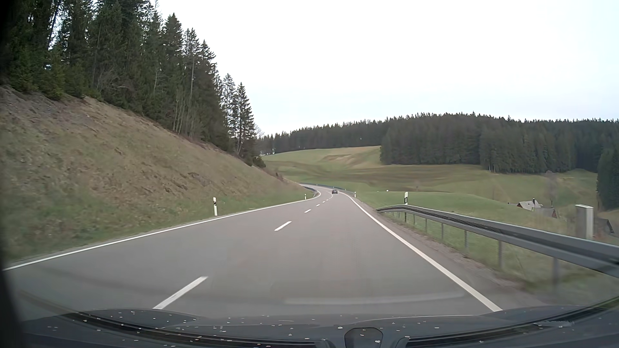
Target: Follow the waypoints while adhering to traffic rules and regulations
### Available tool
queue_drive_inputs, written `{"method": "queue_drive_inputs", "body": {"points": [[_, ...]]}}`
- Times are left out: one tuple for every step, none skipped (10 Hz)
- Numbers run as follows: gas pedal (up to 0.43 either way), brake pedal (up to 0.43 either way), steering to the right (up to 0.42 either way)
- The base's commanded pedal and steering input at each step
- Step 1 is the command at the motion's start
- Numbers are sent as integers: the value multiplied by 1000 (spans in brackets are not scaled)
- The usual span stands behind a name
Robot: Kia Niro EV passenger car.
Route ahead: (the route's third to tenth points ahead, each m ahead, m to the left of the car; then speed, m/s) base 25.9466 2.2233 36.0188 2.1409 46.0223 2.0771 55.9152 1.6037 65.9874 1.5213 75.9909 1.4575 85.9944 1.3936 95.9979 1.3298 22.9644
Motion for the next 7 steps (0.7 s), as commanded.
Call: {"method": "queue_drive_inputs", "body": {"points": [[138,0,3],[138,0,2],[138,0,1],[138,0,1],[138,0,1],[138,0,1],[138,0,1]]}}
